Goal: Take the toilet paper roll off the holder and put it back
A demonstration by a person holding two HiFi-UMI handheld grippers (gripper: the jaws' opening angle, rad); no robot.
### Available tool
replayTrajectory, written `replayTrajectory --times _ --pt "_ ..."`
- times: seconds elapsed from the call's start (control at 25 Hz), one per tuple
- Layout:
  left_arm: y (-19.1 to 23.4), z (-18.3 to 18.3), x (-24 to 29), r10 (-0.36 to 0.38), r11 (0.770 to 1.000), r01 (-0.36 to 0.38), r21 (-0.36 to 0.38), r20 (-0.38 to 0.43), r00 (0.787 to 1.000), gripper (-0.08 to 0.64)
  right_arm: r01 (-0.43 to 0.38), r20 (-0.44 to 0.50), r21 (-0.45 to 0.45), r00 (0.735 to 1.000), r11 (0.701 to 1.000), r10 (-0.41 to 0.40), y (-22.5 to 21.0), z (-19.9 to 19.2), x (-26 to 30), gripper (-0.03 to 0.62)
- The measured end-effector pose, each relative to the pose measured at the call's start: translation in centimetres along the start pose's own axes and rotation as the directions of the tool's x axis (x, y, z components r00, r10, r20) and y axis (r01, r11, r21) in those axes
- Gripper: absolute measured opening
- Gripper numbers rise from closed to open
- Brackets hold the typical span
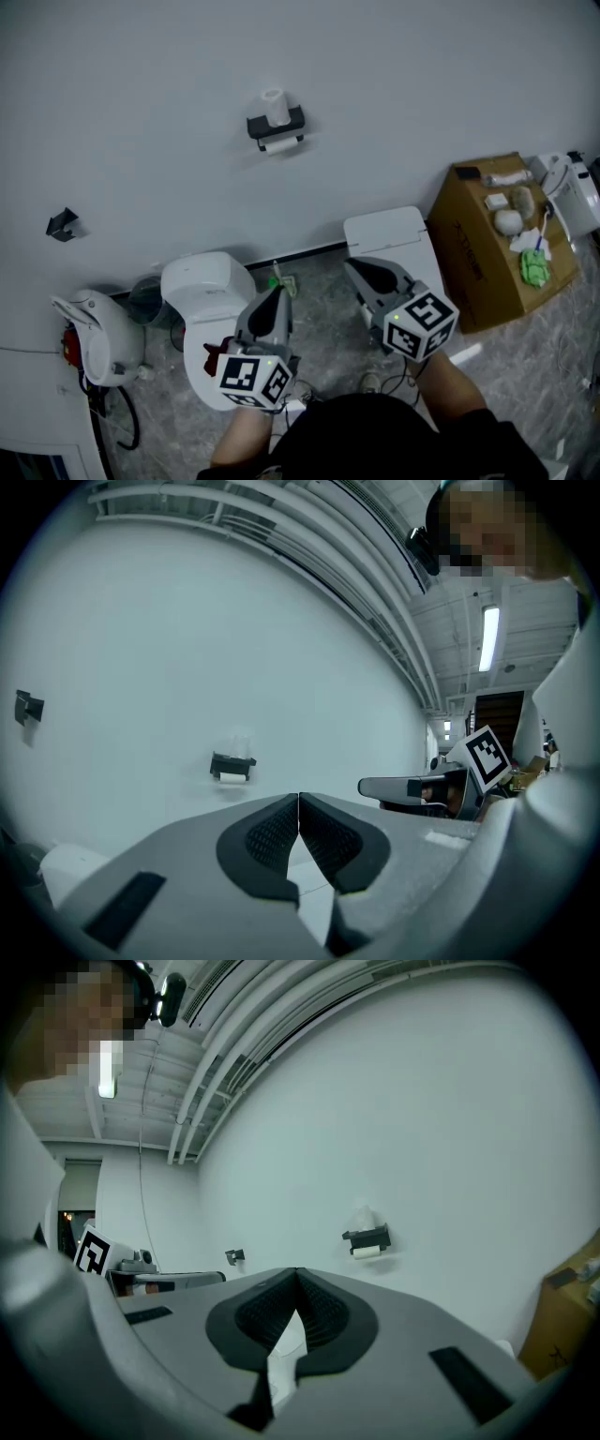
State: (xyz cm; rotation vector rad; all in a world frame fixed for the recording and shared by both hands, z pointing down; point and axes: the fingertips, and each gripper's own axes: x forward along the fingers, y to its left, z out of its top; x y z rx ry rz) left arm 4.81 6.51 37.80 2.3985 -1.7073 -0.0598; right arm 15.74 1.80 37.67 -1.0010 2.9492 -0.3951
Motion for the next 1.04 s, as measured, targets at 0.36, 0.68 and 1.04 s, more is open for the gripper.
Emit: replayTrajectory --times 0.36,0.68,1.04 --pt "-0.4 0.5 -0.9 -0.010 1.000 0.010 0.018 0.011 1.000 0.005 -0.009 0.012 -0.005 1.000 1.000 0.009 0.9 0.0 -0.6 -0.003" --pt "0.4 0.1 -1.4 -0.008 1.000 0.008 0.001 0.001 1.000 0.005 -0.009 0.006 -0.005 1.000 1.000 0.009 1.6 -0.5 0.0 -0.003" --pt "2.1 -0.3 -1.6 -0.006 1.000 0.006 -0.014 0.004 1.000 0.005 -0.004 -0.006 -0.005 1.000 1.000 0.004 2.1 -1.1 1.2 -0.003"
